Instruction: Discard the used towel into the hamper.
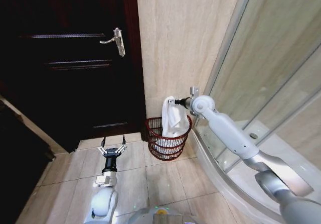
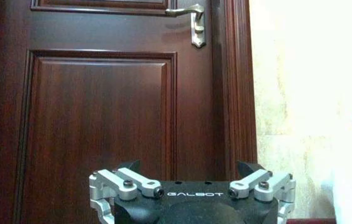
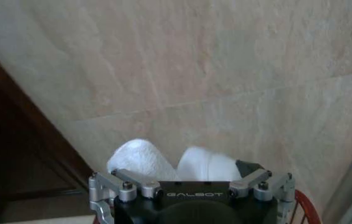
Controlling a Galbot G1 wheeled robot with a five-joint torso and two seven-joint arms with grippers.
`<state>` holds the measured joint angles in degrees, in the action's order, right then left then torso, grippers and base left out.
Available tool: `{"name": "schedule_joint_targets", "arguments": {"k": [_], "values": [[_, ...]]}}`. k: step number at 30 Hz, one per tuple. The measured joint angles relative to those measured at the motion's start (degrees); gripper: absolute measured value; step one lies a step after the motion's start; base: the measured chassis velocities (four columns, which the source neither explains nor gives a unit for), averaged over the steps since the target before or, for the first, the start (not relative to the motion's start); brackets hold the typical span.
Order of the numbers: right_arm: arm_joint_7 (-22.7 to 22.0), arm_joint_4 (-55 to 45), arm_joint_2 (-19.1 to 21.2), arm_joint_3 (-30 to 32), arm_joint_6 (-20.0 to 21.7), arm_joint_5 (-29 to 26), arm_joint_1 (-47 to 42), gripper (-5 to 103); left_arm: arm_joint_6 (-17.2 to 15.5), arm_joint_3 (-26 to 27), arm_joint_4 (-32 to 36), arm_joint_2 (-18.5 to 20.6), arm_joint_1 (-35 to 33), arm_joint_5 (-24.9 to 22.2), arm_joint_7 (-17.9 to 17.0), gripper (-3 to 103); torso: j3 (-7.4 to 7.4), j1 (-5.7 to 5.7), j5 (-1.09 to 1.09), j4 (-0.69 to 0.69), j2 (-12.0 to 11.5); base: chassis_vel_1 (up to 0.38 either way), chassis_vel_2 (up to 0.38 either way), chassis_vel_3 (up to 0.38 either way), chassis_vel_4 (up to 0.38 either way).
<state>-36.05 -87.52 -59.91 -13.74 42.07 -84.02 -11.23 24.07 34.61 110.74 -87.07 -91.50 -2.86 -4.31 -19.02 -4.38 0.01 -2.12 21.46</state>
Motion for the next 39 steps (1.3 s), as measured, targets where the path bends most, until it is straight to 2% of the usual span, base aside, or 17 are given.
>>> {"name": "schedule_joint_targets", "arguments": {"k": [5,8,12,13,16,26,27,28,29,30,31,33,34,35,36,37,39], "values": [[0.1,3.4,-0.3,-3.2,0.0,-1.1,3.4,100,0.0,0.0,0.0,0.1,0.0,0.0,0.0,100,0.00,0.00,-0.01,0.00,0.0,0.000,0.000,0.000,0.000],[-0.3,4.0,0.0,-8.1,0.0,-3.0,5.1,100,0.0,0.1,0.1,0.2,0.1,-0.1,0.0,100,0.00,0.00,-0.01,-0.01,0.0,0.000,0.000,0.000,0.000],[-0.5,5.7,-1.4,-9.8,0.0,-2.1,5.1,100,0.0,0.4,0.2,0.5,0.3,-0.4,-0.1,100,0.00,0.00,-0.01,-0.01,0.0,0.000,0.000,0.000,0.000],[0.9,6.4,-1.8,-9.8,0.0,0.5,4.9,100,0.0,0.4,0.3,0.6,0.3,-0.5,-0.1,100,0.00,0.00,-0.01,-0.01,0.0,0.000,0.000,0.000,0.000],[2.7,7.2,-2.6,-8.3,0.0,2.9,4.6,100,0.0,0.6,0.3,0.8,0.3,-1.0,-0.2,100,0.00,0.00,0.00,-0.01,0.0,0.000,0.000,0.000,0.000],[1.7,0.8,-1.7,-1.2,-0.1,4.5,1.6,100,-1.3,0.5,0.2,1.5,1.2,-1.9,-0.3,100,0.00,0.00,-0.01,-0.01,0.0,0.000,0.000,0.000,0.000],[2.1,-1.0,-1.3,0.4,-0.2,6.7,0.4,100,-1.6,0.5,0.5,1.5,1.3,-2.0,-0.3,100,0.00,0.00,-0.01,-0.02,0.0,0.000,0.000,0.000,0.000],[3.7,-3.8,-0.4,3.1,-1.1,11.6,-2.0,100,-2.3,0.4,0.9,1.5,1.4,-2.1,-0.4,100,0.00,0.00,-0.02,-0.01,0.0,0.000,0.000,0.000,0.000],[3.7,-3.8,-0.4,3.1,-1.1,11.6,-2.0,100,-2.3,0.4,0.9,1.5,1.4,-2.1,-0.4,100,0.00,0.00,-0.02,-0.01,0.0,0.000,0.000,0.000,0.000],[5.0,-7.0,0.6,6.1,-2.8,16.2,-5.2,100,-2.9,0.4,1.2,1.3,1.5,-2.1,-0.7,100,0.00,0.00,0.00,0.00,0.0,0.000,0.000,0.000,0.000],[5.9,-9.1,1.2,8.5,-4.2,18.4,-7.7,100,-3.4,0.5,1.4,1.1,1.5,-2.1,-0.8,100,0.00,0.00,0.01,0.00,0.0,0.000,0.000,0.000,0.000],[8.7,-13.1,2.2,13.7,-7.2,22.0,-12.7,100,-3.9,0.5,1.7,0.8,1.2,-2.1,-0.9,100,0.01,0.00,0.00,0.01,0.0,0.000,0.000,0.000,0.000],[8.7,-13.1,2.2,13.7,-7.2,22.0,-12.7,100,-3.9,0.5,1.7,0.8,1.2,-2.1,-0.9,100,0.01,0.00,0.00,0.01,0.0,0.000,0.000,0.000,0.000],[12.1,-15.8,2.9,16.9,-8.6,25.5,-16.2,100,-4.3,0.7,1.9,0.6,0.9,-2.1,-0.9,100,0.01,0.00,0.01,0.00,0.0,0.000,0.000,0.000,0.000],[17.7,-18.6,3.7,20.5,-11.6,31.2,-20.6,100,-4.5,0.9,2.1,0.1,0.5,-2.1,-0.7,100,0.01,0.00,0.01,0.02,0.0,0.000,0.000,0.000,0.000],[17.7,-18.6,3.7,20.5,-11.6,31.2,-20.6,100,-4.5,0.9,2.1,0.1,0.5,-2.1,-0.7,100,0.01,0.00,0.01,0.02,0.0,0.000,0.000,0.000,0.000],[24.1,-21.5,3.8,25.2,-18.5,41.8,-27.6,100,-5.0,1.0,2.7,-1.0,-0.3,-2.1,-0.4,100,0.02,0.01,-0.01,0.01,0.0,0.000,0.000,0.000,0.000]]}}
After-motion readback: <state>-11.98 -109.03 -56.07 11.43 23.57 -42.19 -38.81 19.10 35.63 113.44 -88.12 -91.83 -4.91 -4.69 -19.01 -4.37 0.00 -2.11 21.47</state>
